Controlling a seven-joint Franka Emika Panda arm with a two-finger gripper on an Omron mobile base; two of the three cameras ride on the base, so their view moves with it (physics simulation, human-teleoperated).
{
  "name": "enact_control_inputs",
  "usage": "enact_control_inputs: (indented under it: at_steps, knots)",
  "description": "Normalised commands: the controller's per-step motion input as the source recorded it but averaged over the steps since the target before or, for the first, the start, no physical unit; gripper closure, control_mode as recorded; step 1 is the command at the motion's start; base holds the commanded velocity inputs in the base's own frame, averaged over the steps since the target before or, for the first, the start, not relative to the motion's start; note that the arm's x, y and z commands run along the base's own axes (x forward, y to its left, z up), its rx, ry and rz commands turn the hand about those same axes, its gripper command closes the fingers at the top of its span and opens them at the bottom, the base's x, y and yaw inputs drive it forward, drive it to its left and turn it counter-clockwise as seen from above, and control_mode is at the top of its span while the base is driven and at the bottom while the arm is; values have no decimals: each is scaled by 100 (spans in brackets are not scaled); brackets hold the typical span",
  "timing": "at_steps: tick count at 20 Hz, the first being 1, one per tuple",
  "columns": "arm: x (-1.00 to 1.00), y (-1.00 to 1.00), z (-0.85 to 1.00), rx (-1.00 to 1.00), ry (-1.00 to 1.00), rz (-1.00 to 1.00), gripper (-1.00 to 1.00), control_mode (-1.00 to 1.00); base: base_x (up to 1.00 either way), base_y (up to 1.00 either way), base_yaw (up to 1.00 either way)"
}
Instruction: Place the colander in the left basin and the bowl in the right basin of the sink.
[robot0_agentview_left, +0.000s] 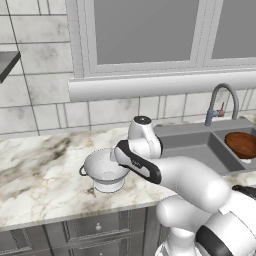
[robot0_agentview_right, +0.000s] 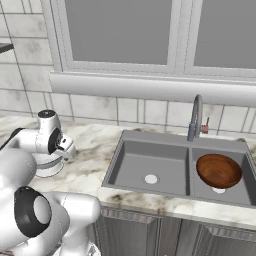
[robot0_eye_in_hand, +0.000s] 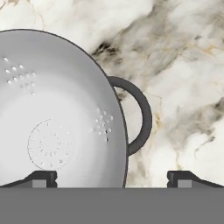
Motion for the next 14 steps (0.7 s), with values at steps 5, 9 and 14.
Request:
enact_control_inputs:
  at_steps: [5, 9, 14]
  knots:
    - [11, 3, -15, 0, 0, 0, -100, -100, 0, 0, 0]
    - [11, 4, -14, 0, 0, 0, -100, -100, 0, 0, 0]
    - [9, 4, -14, 0, 0, 0, -100, -100, 0, 0, 0]
